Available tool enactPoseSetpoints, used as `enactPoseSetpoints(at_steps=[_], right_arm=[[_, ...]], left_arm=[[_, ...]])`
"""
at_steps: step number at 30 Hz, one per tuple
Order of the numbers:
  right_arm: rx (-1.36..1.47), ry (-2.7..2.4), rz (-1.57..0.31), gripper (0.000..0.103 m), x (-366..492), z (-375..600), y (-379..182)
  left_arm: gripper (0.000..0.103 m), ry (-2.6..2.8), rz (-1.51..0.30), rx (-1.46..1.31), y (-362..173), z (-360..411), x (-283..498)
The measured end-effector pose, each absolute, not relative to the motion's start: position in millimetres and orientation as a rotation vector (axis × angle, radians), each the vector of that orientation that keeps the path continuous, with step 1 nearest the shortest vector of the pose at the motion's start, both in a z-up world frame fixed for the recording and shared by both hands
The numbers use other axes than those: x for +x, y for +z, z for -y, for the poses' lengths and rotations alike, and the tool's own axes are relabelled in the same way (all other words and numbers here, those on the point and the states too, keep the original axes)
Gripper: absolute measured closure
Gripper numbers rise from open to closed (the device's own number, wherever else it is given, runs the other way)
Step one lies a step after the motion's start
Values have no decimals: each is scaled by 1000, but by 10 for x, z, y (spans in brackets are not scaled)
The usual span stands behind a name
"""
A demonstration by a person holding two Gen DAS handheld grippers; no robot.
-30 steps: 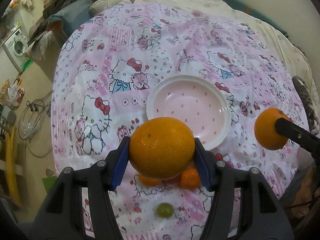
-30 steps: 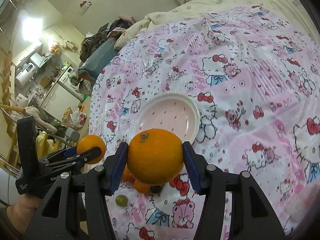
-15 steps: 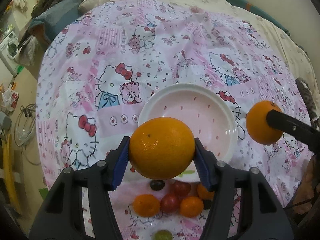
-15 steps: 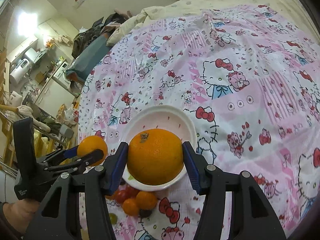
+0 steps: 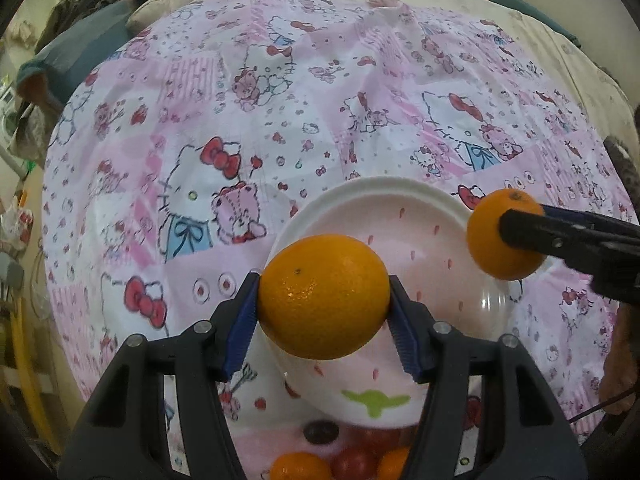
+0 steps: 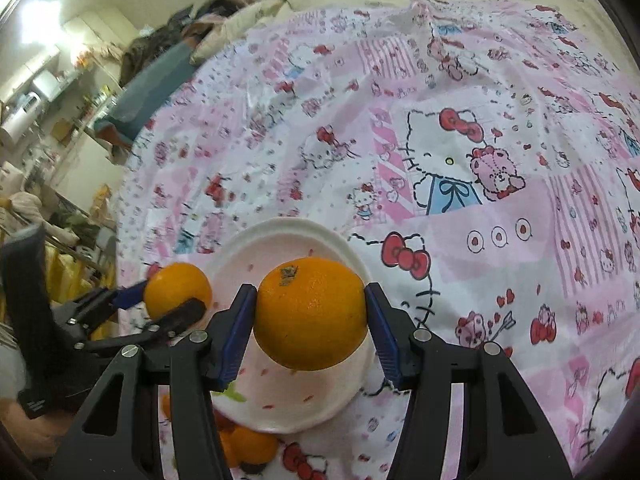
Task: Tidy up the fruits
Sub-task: 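Carry the held orange over the white plate with the left tool while the right tool carries its orange, then lower and release the orange onto the plate with the left tool while the right tool releases its orange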
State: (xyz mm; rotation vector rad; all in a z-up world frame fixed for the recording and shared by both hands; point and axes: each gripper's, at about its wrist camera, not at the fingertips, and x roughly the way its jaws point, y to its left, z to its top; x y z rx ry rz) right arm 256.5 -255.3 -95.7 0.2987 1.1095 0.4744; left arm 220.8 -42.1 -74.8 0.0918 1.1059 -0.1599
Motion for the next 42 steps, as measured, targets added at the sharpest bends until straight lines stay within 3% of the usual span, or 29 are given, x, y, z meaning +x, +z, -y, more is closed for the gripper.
enactPoseSetpoints(at_steps=[31, 37, 39, 42], right_arm=[[377, 567, -1192, 42, 2958, 2308, -1403], [381, 578, -1178, 39, 2960, 2321, -1361], [401, 571, -1144, 21, 2961, 2370, -1287], [408, 564, -1121, 19, 2971, 2418, -1214]], left_arm=[[43, -185, -1171, 98, -1152, 492, 2461], [27, -187, -1164, 118, -1164, 508, 2424], [20, -187, -1160, 113, -1150, 498, 2416], [14, -189, -1162, 98, -1143, 481, 2406]])
